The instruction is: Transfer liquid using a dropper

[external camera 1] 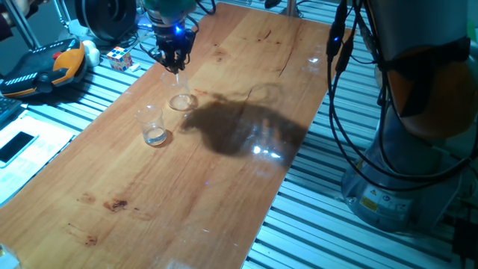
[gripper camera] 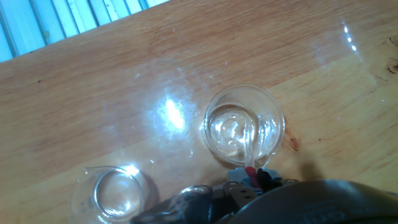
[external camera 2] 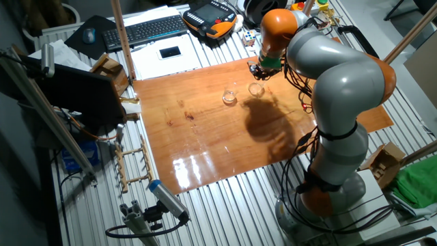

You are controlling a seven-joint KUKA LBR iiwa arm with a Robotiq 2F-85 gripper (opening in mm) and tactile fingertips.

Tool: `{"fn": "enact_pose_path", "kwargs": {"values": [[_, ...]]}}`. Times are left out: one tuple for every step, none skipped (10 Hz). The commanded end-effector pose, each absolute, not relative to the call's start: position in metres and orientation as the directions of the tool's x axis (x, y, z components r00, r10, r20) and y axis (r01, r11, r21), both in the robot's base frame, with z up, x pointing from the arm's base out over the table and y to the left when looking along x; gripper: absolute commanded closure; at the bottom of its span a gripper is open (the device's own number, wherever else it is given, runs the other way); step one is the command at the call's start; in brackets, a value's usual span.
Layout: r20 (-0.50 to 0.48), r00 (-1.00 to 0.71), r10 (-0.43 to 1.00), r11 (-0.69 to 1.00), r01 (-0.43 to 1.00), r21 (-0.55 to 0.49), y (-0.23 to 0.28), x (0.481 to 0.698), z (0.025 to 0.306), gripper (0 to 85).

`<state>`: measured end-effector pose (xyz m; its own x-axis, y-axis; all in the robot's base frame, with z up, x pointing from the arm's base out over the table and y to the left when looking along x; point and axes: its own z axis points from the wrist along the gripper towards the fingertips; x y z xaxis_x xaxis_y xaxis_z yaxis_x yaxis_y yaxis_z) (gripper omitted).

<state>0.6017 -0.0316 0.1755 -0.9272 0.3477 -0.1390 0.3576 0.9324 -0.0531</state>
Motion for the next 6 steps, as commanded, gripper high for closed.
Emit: {"fn": "enact_pose_path", "kwargs": {"values": [[-0.137,-0.928,0.346,0.933,0.356,-0.05,-0.032,0.603,0.173,66.7],[-0.136,-0.929,0.344,0.934,0.353,-0.046,-0.033,0.604,0.168,66.7],[-0.133,-0.93,0.342,0.936,0.35,-0.041,-0.035,0.606,0.163,66.7],[-0.13,-0.93,0.343,0.936,0.35,-0.039,-0.036,0.607,0.159,66.7],[-0.124,-0.931,0.343,0.937,0.349,-0.032,-0.037,0.608,0.155,66.3],[-0.119,-0.932,0.342,0.937,0.348,-0.029,-0.039,0.609,0.151,66.3]]}}
